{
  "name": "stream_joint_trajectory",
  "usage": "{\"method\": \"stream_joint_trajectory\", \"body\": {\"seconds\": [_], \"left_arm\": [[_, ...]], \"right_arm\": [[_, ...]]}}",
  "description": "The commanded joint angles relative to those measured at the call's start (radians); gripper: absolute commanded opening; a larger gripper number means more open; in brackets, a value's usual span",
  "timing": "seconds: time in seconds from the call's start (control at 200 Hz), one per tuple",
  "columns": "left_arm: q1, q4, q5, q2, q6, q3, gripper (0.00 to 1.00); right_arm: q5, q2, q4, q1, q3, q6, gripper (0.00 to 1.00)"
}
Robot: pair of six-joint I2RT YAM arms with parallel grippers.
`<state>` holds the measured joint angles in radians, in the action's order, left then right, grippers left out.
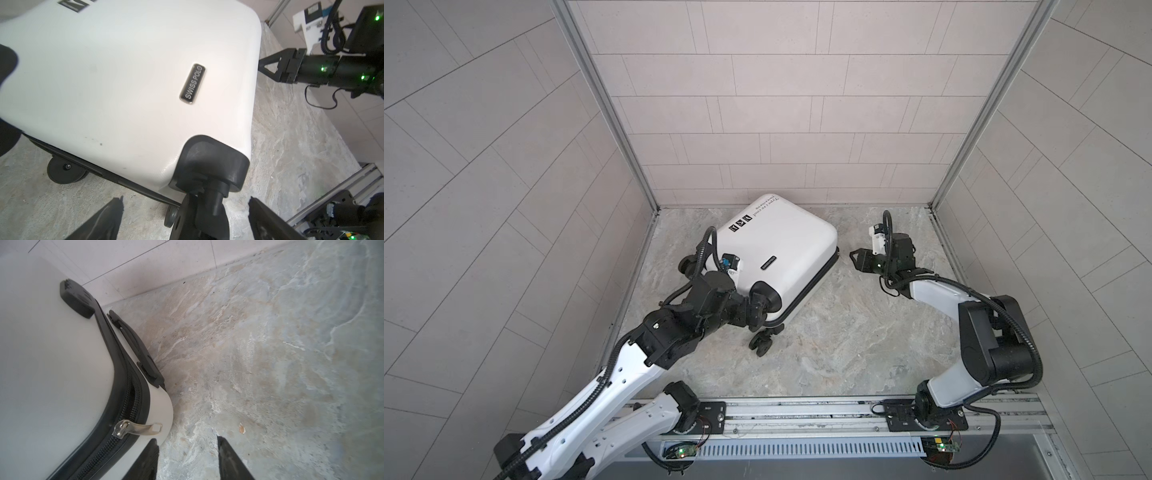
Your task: Pack the luggage
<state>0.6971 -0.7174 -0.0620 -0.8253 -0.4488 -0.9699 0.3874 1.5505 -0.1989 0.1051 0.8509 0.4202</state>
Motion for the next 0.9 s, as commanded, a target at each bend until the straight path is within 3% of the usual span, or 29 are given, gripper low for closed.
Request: {"method": "stream_joint_trajectory", "body": {"seconds": [0.0, 0.09, 0.23, 0.44, 0.716, 0.896], "left_arm": [[-0.06, -0.039, -0.014, 0.031, -0.078, -0.018, 1.0], [-0.14, -0.016, 0.036, 0.064, -0.116, 0.004, 1.0], [-0.29, 0.057, 0.148, 0.107, -0.186, 0.06, 1.0], [-0.447, 0.233, 0.291, 0.113, -0.303, 0.163, 1.0], [-0.522, 0.421, 0.367, 0.041, -0.377, 0.244, 1.0], [-0.547, 0.468, 0.369, -0.037, -0.351, 0.259, 1.0]], "right_arm": [[-0.048, -0.041, 0.046, -0.034, 0.024, 0.069, 0.52], [-0.033, -0.038, 0.076, -0.078, 0.055, 0.176, 0.58], [0.207, 0.053, 0.036, -0.105, 0.171, 0.309, 0.62], [0.268, 0.142, -0.035, -0.044, 0.301, 0.391, 0.67], [0.379, 0.353, -0.018, 0.053, 0.518, 0.438, 0.68], [0.405, 0.409, -0.086, 0.079, 0.528, 0.486, 0.69]]}}
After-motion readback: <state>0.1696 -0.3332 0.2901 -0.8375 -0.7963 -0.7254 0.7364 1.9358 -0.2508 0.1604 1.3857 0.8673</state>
